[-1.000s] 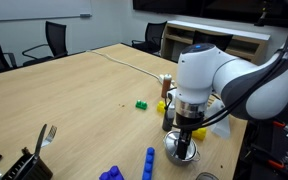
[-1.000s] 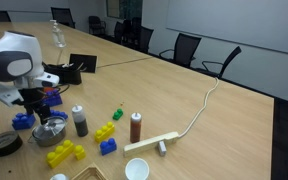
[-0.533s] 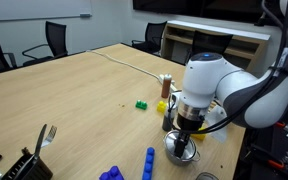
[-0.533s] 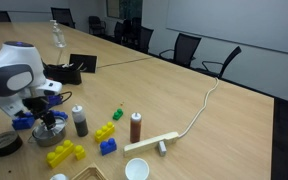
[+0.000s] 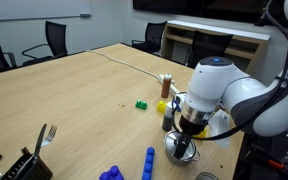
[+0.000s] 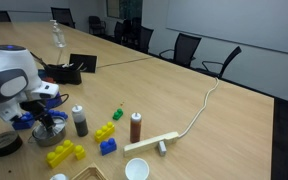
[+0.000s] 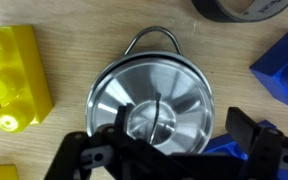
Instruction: Uncover the pot
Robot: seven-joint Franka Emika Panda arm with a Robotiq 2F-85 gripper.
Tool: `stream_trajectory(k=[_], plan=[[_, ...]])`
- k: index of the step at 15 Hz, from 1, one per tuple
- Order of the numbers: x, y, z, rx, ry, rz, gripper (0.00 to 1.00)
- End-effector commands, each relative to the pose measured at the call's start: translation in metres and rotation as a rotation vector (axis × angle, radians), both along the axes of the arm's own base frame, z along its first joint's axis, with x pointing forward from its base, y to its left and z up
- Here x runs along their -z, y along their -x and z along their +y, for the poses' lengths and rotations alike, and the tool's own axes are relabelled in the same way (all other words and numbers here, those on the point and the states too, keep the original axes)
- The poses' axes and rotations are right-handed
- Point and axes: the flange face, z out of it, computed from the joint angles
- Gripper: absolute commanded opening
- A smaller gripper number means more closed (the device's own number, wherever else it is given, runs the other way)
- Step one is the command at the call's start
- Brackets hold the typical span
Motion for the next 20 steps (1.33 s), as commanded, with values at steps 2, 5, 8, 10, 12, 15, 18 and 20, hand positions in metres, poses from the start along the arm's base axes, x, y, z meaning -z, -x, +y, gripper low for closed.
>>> stream_trajectory(k=[2, 5, 8, 10, 12, 15, 18, 20], plan=[[-0.0041, 0.0027, -0.0066, 0.029, 0.015, -0.034, 0.99], [-0.0053, 0.001, -0.0072, 0.033, 0.013, -0.055, 0.66], [-0.0069, 0.0002, -0.0074, 0.038, 0.013, -0.073, 0.55], [-0.0075, 0.0015, -0.0071, 0.042, 0.016, -0.08, 0.41], [-0.0088, 0.0028, -0.0067, 0.043, 0.017, -0.085, 0.27], [-0.008, 0.0061, -0.0073, 0.046, 0.024, -0.087, 0.06], [-0.0079, 0.0077, -0.0099, 0.048, 0.032, -0.088, 0.0], [-0.0096, 0.0085, -0.0106, 0.054, 0.038, -0.089, 0.01]])
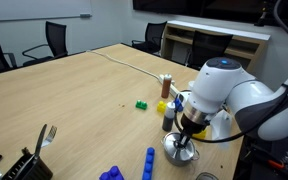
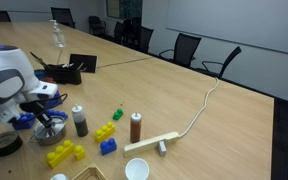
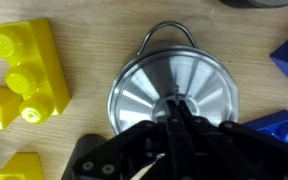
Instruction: Uncover the pot
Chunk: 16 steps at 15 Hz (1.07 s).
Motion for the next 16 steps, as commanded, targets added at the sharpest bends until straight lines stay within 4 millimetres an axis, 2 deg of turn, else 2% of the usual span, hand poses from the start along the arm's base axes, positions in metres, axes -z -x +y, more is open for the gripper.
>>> stream_trajectory(k=[1, 4, 10, 13, 16], plan=[[-0.01, 0.006, -0.004, 0.02, 0.004, -0.017, 0.01], [-0.02, 0.009, -0.003, 0.03, 0.013, -0.016, 0.01], [-0.058, 0.015, 0.015, -0.038, 0.021, -0.016, 0.01], [-0.073, 0.0, 0.03, -0.169, 0.083, -0.03, 0.01], [-0.091, -0.024, 0.057, -0.331, 0.155, -0.055, 0.01]])
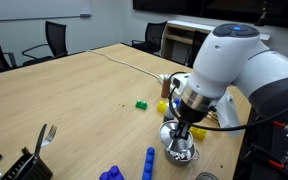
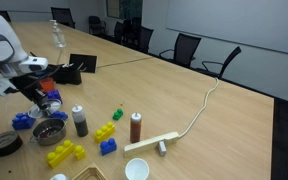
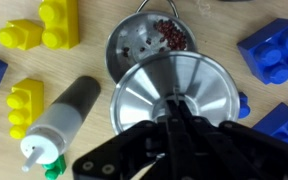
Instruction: Uncover the pot
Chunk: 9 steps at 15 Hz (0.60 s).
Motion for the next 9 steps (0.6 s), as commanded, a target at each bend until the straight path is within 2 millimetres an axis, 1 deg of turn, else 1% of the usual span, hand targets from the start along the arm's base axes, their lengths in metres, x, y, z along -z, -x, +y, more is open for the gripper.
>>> stream_trajectory(k=[1, 2, 3, 5, 6, 9], plan=[[-0.016, -0.028, 0.026, -0.176, 0.086, -0.008, 0.01], [-0.02, -0.037, 0.033, -0.228, 0.098, -0.013, 0.01], [-0.022, -0.051, 0.04, -0.284, 0.095, -0.014, 0.01], [-0.019, -0.076, 0.046, -0.36, 0.097, -0.012, 0.01], [-0.014, -0.09, 0.044, -0.388, 0.102, -0.007, 0.01], [0.011, -0.138, 0.03, -0.454, 0.119, 0.022, 0.01]])
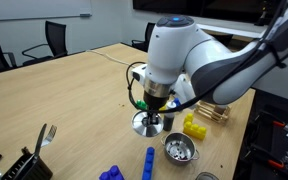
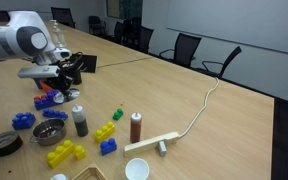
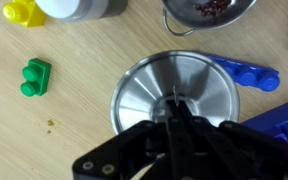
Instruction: Uncover the pot
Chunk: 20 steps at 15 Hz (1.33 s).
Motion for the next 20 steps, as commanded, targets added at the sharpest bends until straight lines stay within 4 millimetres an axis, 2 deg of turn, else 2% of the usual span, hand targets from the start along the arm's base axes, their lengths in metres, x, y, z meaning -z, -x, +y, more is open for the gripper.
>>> stream_trajectory(k=[1, 5, 7, 13, 16, 17, 18, 20], plan=[[0.023, -0.051, -0.008, -0.095, 0.034, 0.045, 0.01], [0.048, -0.105, -0.023, -0.188, 0.084, 0.076, 0.01], [0.057, -0.125, -0.025, -0.238, 0.11, 0.1, 0.01], [0.098, -0.15, -0.019, -0.339, 0.181, 0.174, 0.01], [0.105, -0.156, -0.014, -0.35, 0.177, 0.172, 0.01], [0.104, -0.157, -0.013, -0.35, 0.172, 0.173, 0.29], [0.103, -0.159, -0.01, -0.354, 0.173, 0.169, 0.3], [0.096, -0.157, -0.004, -0.355, 0.169, 0.178, 0.43]])
